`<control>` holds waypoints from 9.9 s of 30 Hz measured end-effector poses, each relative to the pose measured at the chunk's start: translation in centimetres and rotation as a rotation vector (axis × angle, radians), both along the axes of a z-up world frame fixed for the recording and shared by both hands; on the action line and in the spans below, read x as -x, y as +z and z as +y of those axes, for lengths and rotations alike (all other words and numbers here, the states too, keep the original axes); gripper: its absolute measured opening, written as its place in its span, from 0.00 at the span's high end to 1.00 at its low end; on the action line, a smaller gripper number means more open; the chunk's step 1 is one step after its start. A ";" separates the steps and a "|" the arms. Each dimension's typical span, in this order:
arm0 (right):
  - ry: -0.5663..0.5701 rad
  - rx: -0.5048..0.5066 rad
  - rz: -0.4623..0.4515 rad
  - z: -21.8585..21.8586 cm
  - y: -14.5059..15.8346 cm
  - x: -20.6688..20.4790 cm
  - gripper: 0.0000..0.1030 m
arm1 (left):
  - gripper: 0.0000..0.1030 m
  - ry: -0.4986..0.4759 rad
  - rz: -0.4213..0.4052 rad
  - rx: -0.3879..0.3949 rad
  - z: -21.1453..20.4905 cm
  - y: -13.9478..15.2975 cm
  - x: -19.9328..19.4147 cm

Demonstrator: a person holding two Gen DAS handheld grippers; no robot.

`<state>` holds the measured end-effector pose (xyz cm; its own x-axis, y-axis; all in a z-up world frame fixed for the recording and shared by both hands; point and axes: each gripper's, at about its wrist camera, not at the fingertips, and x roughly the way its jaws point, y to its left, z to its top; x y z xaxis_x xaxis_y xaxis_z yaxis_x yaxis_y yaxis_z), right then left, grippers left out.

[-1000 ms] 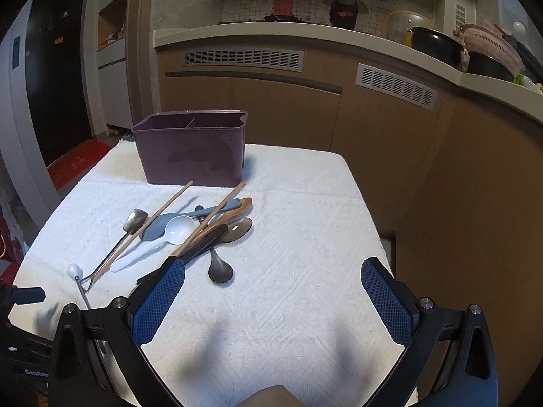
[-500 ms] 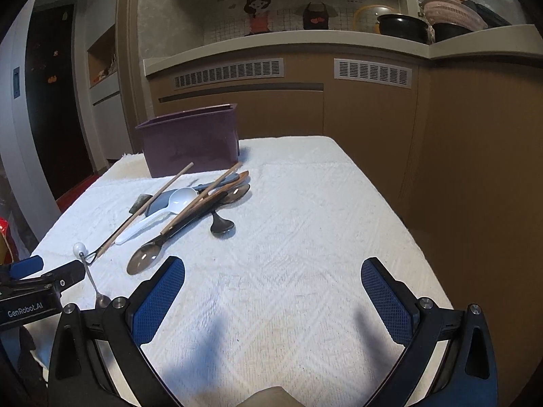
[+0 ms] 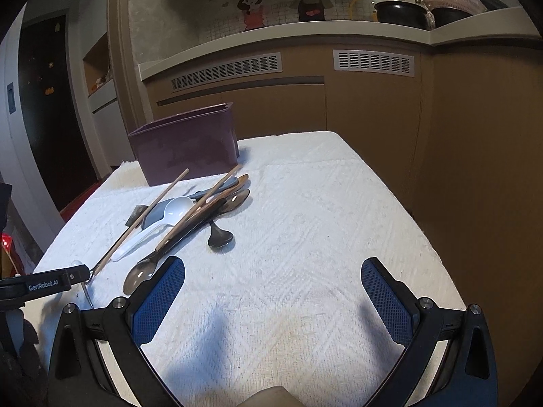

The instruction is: Organize utensils

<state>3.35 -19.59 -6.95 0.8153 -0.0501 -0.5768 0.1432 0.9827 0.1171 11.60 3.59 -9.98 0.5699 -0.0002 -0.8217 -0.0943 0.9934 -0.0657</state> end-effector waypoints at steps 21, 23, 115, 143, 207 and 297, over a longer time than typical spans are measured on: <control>-0.008 0.016 0.012 0.0 0.0 0.1 0.00 | 0.80 -0.087 -0.051 -0.026 -0.5 0.5 -0.6; -0.002 0.023 0.023 0.1 0.2 -0.2 0.00 | 0.80 -0.105 -0.089 -0.046 -0.7 1.4 -0.4; 0.468 0.193 0.318 21.4 -3.7 -20.3 0.50 | 0.81 -0.148 -0.352 0.013 9.5 9.3 -2.9; 0.506 0.124 0.271 18.3 -0.7 -16.3 0.55 | 0.81 -0.156 -0.287 -0.002 9.7 7.3 -4.3; 0.343 0.101 -0.144 8.3 12.9 -9.7 0.68 | 0.81 -0.278 -0.540 -0.087 0.1 19.1 -5.1; 0.232 -0.059 0.272 -3.5 -1.7 -11.9 0.42 | 0.53 -0.758 0.136 -0.011 -11.8 3.5 -11.7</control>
<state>15.29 -23.10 -8.63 0.6177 0.1581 -0.7704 -0.0492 0.9854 0.1628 23.33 -8.21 -6.45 0.3109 -0.3416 -0.8869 0.6057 0.7903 -0.0921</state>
